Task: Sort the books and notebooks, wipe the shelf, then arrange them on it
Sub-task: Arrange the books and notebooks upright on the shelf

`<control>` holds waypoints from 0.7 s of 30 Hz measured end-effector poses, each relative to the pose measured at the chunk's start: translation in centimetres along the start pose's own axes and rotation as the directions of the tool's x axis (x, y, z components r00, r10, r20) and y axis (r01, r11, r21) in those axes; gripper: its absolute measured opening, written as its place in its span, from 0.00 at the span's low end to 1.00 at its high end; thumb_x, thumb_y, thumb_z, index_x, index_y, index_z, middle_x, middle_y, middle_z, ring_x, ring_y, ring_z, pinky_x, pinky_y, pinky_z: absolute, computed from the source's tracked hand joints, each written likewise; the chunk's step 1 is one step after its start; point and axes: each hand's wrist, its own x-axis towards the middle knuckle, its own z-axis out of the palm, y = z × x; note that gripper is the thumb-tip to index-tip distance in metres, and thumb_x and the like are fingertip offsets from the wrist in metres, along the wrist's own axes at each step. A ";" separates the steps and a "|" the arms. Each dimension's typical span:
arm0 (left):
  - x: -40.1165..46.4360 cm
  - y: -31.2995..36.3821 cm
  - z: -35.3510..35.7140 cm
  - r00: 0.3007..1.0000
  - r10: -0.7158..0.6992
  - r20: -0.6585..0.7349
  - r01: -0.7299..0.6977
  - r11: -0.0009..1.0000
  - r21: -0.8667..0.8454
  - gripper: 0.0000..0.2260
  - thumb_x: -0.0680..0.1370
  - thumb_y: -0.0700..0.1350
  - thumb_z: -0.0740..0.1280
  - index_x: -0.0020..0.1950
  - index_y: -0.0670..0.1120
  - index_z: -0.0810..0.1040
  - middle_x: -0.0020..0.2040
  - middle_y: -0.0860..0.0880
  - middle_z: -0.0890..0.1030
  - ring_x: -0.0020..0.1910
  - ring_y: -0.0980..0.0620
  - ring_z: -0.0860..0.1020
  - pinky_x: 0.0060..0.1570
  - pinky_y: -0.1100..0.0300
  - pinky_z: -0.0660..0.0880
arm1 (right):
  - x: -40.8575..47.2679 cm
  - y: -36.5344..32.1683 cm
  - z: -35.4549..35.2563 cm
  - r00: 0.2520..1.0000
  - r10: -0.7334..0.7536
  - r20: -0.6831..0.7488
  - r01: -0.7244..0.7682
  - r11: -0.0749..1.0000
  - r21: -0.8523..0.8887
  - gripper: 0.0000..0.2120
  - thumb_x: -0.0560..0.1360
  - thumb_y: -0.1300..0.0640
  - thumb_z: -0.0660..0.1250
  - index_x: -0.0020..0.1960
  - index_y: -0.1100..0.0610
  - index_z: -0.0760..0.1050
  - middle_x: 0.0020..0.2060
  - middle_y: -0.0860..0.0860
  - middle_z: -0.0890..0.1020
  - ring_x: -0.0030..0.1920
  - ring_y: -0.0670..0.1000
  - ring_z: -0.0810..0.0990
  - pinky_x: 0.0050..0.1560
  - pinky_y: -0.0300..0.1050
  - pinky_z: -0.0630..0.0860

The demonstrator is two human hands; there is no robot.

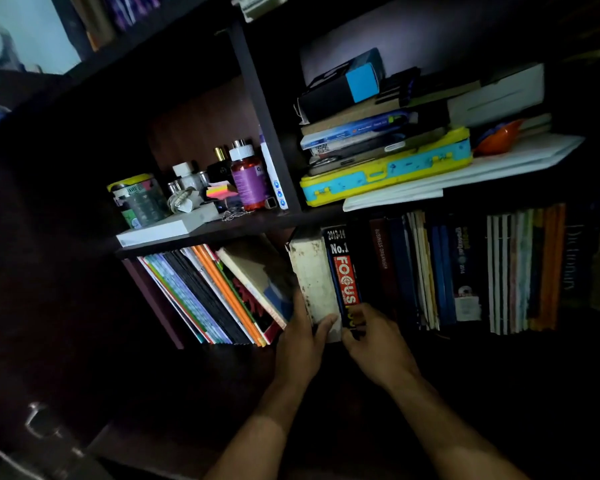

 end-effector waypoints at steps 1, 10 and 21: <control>0.3 0.3 0.4 1.000 -0.013 0.001 0.013 1.000 -0.002 0.31 0.81 0.56 0.68 0.78 0.57 0.55 0.71 0.52 0.76 0.66 0.50 0.77 0.57 0.57 0.76 | 0.0 0.0 0.0 1.000 0.005 0.003 -0.005 1.000 -0.002 0.13 0.76 0.52 0.71 0.60 0.51 0.78 0.53 0.47 0.83 0.53 0.49 0.83 0.56 0.49 0.80; 0.4 1.0 2.0 0.999 -0.037 0.020 0.038 0.996 -0.083 0.36 0.82 0.50 0.67 0.81 0.64 0.47 0.74 0.60 0.68 0.69 0.62 0.70 0.61 0.66 0.68 | -0.2 -0.2 -0.1 0.996 -0.076 0.041 0.077 0.997 -0.026 0.05 0.75 0.56 0.69 0.43 0.50 0.74 0.42 0.45 0.81 0.44 0.46 0.80 0.47 0.46 0.77; -0.7 0.1 -0.4 0.788 -0.245 -0.565 0.148 0.966 -0.213 0.26 0.77 0.46 0.73 0.72 0.49 0.68 0.62 0.47 0.70 0.53 0.46 0.78 0.51 0.56 0.75 | -0.8 -0.4 0.3 0.948 -0.187 0.258 0.192 0.981 0.003 0.07 0.76 0.53 0.68 0.53 0.46 0.76 0.48 0.40 0.84 0.51 0.41 0.81 0.56 0.41 0.77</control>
